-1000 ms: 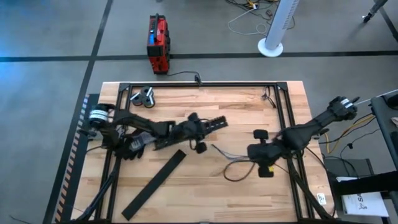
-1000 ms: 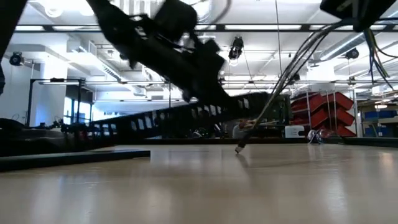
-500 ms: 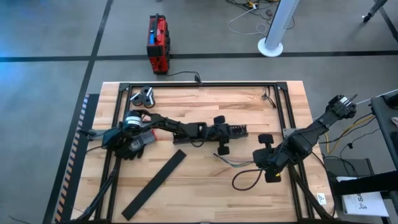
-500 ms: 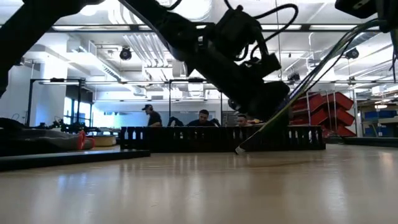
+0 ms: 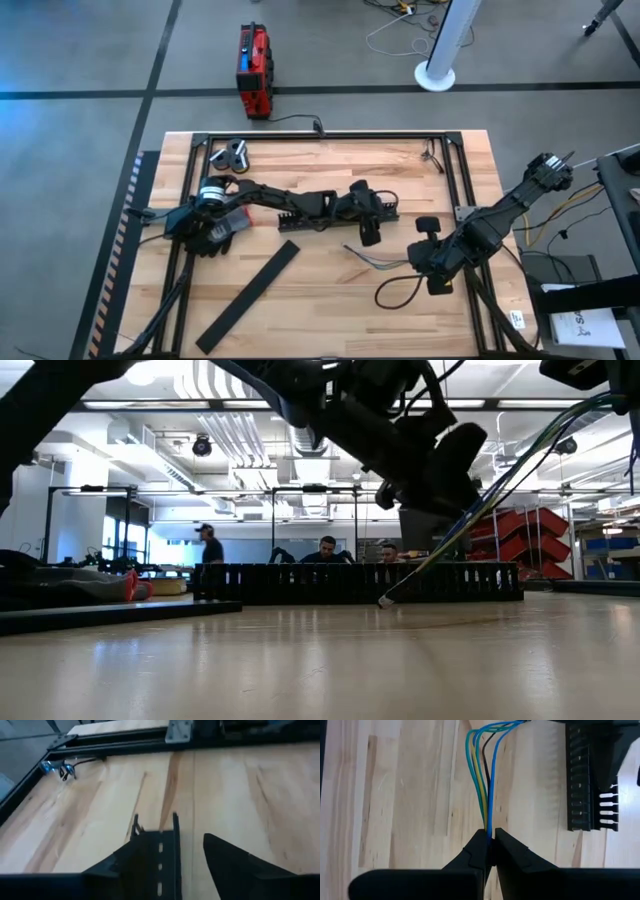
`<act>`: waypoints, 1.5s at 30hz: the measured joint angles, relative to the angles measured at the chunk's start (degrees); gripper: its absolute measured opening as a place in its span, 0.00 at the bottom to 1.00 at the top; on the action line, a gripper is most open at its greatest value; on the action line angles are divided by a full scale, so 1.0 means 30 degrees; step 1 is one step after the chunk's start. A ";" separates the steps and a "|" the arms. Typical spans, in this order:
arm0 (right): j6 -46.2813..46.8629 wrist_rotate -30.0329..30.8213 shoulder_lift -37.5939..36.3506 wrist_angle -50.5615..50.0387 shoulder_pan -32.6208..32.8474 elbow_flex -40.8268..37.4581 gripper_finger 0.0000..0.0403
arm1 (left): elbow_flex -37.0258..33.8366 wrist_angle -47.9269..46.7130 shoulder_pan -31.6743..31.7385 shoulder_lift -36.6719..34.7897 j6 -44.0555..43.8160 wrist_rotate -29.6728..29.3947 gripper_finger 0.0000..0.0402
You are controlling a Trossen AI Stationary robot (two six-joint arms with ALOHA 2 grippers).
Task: Ziptie cables
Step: Put the ziptied cable wires into the black cable duct
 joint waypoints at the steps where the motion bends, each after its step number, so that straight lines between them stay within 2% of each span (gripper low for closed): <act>1: 0.0000 0.0015 -0.0007 0.0002 0.0000 0.0000 0.02 | 0.0180 -0.0304 -0.0013 -0.0014 -0.0634 -0.0010 0.49; 5: 0.0007 0.0017 -0.0007 0.0014 -0.0004 0.0002 0.02 | 0.0754 -0.2230 -0.0128 -0.0347 -0.0879 -0.0017 0.50; 8: -0.0044 0.0046 -0.0007 0.0035 -0.0007 0.0036 0.02 | 0.1360 -0.5016 -0.0333 -0.0903 -0.1996 -0.0024 0.48; 13: -0.0236 0.0895 -0.0022 0.0040 -0.0007 0.0036 0.02 | 0.1461 -0.9562 -0.0472 -0.2773 -0.2333 -0.0025 0.43; 18: -0.0626 0.1709 -0.0029 0.0423 -0.0007 0.0036 0.02 | 0.1413 -1.2761 -0.0640 -0.4836 -0.3339 -0.0167 0.40; 22: -0.1425 0.2035 -0.0031 0.1421 -0.0015 0.0036 0.02 | 0.1330 -1.5156 -0.0847 -0.6565 -0.3098 -0.1106 0.38; 25: -0.2522 0.2066 -0.0036 0.2429 -0.0015 0.0036 0.02 | 0.1308 -1.6931 -0.1095 -0.7762 -0.1146 -0.1334 0.37; 32: -0.4844 0.2344 -0.0036 0.4633 -0.0522 0.0044 0.02 | 0.1308 -2.0936 -0.2417 -0.9663 0.0547 -0.1383 0.34; 39: -0.8408 0.3676 -0.0036 0.7739 -0.2070 0.0044 0.02 | 0.1294 -2.4275 -0.3107 -0.9865 -0.0789 -0.1554 0.33; 45: -1.1666 0.3742 -0.0023 1.0919 -0.4067 0.0044 0.02 | 0.1280 -3.0799 -0.3303 -0.9865 -0.2384 -0.1540 0.33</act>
